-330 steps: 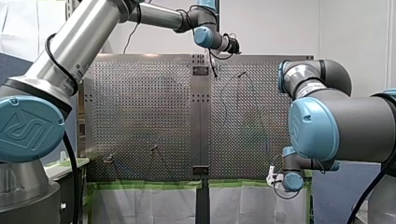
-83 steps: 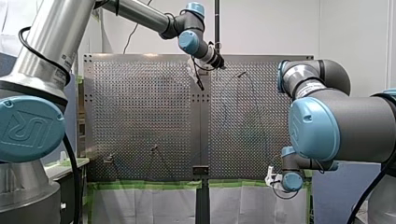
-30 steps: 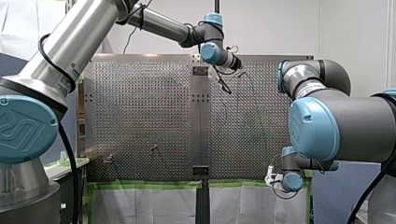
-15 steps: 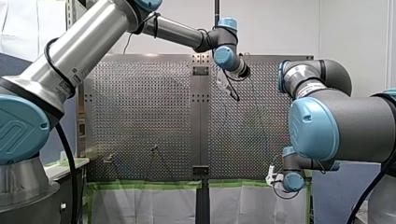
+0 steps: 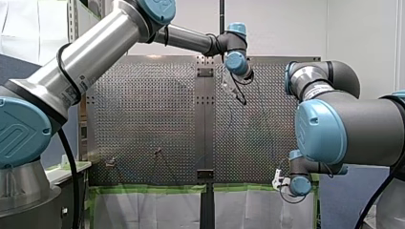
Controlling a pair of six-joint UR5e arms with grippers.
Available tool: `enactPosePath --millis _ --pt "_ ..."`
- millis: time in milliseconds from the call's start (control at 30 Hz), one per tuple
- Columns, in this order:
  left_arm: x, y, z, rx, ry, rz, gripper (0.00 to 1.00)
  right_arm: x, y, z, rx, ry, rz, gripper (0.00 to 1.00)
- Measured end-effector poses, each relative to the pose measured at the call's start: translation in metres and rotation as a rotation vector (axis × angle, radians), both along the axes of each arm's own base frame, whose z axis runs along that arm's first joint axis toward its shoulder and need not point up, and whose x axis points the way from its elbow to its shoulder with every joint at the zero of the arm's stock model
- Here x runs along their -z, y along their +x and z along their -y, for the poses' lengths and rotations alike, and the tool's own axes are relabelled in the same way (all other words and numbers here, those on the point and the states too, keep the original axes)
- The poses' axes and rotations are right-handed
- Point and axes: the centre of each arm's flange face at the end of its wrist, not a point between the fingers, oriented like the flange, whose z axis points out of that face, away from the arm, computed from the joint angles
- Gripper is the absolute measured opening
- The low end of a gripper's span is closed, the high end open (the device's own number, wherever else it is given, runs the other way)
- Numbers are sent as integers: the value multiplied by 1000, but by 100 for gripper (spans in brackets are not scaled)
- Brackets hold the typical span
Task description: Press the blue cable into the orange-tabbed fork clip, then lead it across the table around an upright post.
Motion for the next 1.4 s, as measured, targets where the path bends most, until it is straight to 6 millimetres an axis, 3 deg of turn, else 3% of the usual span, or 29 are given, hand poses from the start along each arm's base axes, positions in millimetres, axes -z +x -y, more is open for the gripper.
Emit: enactPosePath --millis 533,667,933,1400 --pt "-7 7 -2 -30 -32 27 100 0 0 0 -1 -1 1 0" --pt "4 14 -2 -25 -19 17 100 0 1 0 -5 -1 2 0" --pt "47 40 -6 -54 23 -21 100 0 2 0 -7 -1 2 0" --pt "53 68 -30 -136 35 -22 100 0 2 -1 -7 -1 2 0"
